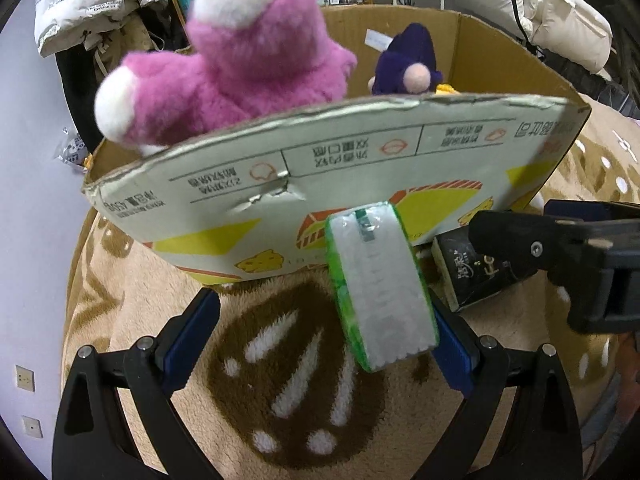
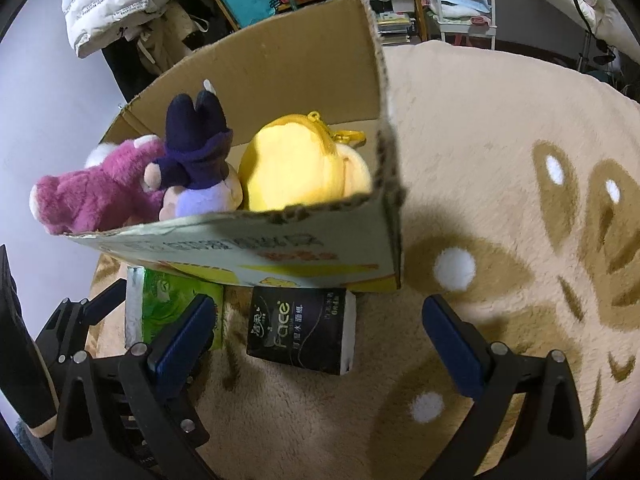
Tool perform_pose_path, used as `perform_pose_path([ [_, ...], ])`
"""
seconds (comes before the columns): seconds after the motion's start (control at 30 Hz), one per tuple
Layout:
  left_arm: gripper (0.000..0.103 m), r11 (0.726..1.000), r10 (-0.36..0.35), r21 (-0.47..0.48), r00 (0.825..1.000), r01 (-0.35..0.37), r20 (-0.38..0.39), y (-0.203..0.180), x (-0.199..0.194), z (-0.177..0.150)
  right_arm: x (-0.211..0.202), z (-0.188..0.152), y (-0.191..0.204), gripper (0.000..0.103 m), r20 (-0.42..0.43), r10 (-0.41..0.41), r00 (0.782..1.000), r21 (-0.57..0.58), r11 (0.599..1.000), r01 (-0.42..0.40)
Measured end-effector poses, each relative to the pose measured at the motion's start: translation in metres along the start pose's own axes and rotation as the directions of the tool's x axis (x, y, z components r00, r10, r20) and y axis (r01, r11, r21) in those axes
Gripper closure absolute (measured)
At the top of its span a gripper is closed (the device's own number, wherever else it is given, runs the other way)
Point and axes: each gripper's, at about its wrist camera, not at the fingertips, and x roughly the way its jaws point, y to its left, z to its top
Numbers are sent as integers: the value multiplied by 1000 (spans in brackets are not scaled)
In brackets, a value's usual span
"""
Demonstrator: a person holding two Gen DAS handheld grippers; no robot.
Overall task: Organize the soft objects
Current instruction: 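Lower both tools toward the green and black tissue packs beside the box, then grasp the green tissue pack with the left tool while the right tool grasps the black Face pack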
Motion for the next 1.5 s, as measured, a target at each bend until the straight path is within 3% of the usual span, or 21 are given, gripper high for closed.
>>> perform_pose_path([
  [0.63,7,999,-32,-22,998,31,-47,13,23,4,27,-2,5,0,-59,17,998,-13,1000,-18],
  [0.77,13,998,-50,-36,997,48,-56,19,28,2,28,0,5,0,-63,18,998,-24,1000,-20],
  [1.07,15,998,-57,-41,997,55,-59,27,33,0,43,-4,12,0,-81,32,996,1,999,-32],
  [1.27,16,997,-66,-43,995,63,-73,25,34,0,49,-4,11,0,-91,-1,996,-26,1000,-1],
  [1.5,16,998,-58,-33,996,55,-75,25,39,0,52,-8,21,9,-87,-60,994,-36,998,57],
])
